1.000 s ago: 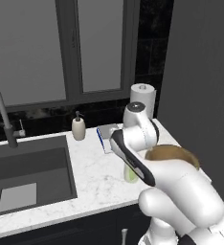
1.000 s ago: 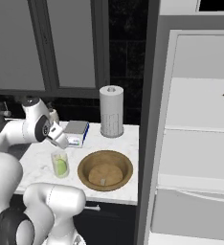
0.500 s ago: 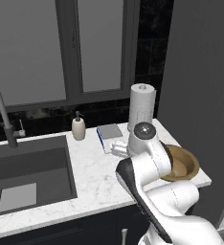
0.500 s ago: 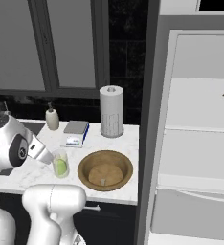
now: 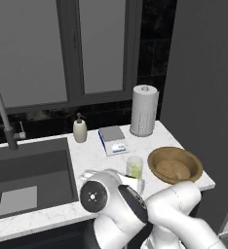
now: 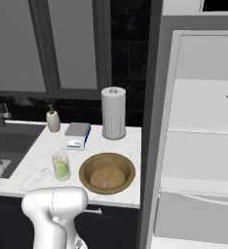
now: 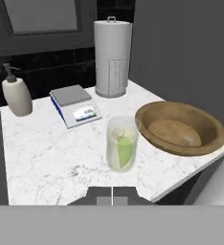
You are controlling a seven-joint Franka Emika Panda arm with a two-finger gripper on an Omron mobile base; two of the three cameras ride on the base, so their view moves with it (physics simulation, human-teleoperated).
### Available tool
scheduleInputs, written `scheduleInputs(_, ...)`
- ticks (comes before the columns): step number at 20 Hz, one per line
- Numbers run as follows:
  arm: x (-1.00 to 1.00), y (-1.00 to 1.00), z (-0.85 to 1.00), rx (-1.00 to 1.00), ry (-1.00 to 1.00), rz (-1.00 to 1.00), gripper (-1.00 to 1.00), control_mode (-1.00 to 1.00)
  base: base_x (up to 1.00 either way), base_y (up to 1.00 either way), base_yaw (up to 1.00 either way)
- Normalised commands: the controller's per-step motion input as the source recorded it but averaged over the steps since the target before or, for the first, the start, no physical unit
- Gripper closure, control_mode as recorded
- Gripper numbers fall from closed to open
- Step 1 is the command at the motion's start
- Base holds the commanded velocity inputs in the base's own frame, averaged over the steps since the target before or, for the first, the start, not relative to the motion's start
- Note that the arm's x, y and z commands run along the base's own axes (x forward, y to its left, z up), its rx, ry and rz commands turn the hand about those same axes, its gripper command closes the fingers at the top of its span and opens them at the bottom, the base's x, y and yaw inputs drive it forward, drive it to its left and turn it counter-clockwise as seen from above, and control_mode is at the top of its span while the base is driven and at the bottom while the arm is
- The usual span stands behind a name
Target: Grab a lemon wedge from the fridge and one ice cube from the ice bowl, and put them in the glass of lemonade.
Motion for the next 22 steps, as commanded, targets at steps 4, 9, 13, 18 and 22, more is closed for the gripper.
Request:
scheduleInputs(4,-0.21,0.73,0.05,-0.23,-0.14,0.00,1.00,-1.00,0.00,0.00,0.00)
scheduleInputs(9,0.00,0.61,0.07,-0.17,-0.08,0.00,1.00,-1.00,0.00,0.00,0.00)
scheduleInputs(13,0.06,0.73,0.05,-0.18,-0.10,0.00,1.00,-1.00,0.00,0.00,0.00)
scheduleInputs(18,0.00,0.80,0.38,-0.26,-0.10,0.00,1.00,-1.00,0.00,0.00,0.00)
scheduleInputs(22,0.00,0.51,0.84,-0.24,-0.12,0.00,1.00,-1.00,0.00,0.00,0.00)
